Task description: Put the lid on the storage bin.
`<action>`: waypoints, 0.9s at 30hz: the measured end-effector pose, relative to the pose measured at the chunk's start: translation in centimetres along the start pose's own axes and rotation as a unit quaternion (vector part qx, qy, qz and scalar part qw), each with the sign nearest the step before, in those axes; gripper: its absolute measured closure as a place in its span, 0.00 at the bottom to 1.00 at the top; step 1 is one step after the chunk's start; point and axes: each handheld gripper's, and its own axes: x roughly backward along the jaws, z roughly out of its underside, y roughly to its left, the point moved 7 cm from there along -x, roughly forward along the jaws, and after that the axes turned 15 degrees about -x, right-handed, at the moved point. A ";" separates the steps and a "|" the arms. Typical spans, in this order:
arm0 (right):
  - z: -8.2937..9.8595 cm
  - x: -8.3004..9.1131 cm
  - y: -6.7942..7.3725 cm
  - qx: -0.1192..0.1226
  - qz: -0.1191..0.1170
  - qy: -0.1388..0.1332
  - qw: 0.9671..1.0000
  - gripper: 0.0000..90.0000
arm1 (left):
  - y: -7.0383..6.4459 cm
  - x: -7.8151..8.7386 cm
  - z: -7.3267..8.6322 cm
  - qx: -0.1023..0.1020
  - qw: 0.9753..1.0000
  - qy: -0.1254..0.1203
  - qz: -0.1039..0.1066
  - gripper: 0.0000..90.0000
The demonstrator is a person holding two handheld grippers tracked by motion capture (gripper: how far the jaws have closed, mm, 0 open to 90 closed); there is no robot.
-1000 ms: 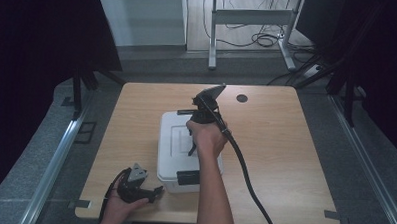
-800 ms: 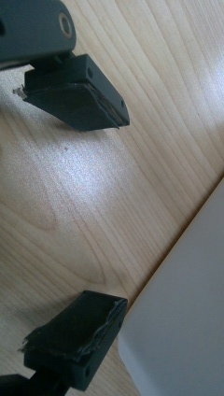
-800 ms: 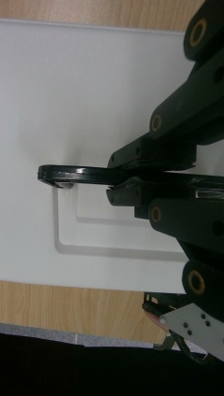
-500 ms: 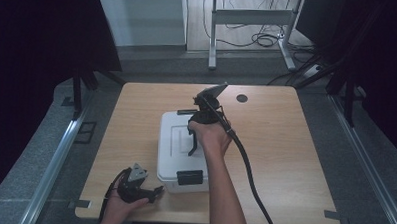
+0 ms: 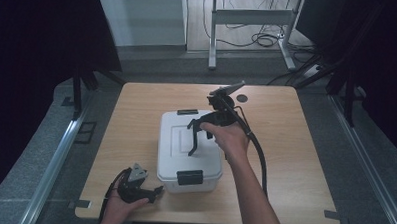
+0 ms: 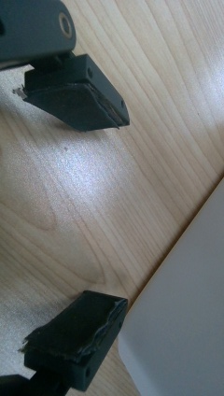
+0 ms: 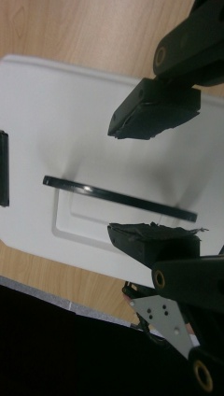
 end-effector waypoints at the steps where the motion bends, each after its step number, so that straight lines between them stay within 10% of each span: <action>1: 0.0 0.2 -0.2 0.003 -0.003 -0.003 1.000 0.51 | 0.0 0.0 0.0 0.000 1.000 0.000 0.000 0.13; 11: 0.7 1.7 -3.0 0.030 -0.022 -0.035 0.999 0.51 | 0.0 0.0 0.0 0.000 1.000 0.001 0.000 0.13; 27: 2.1 3.5 -9.9 0.010 -0.028 -0.077 0.997 0.51 | 0.0 0.0 0.0 0.000 1.000 0.001 0.000 0.13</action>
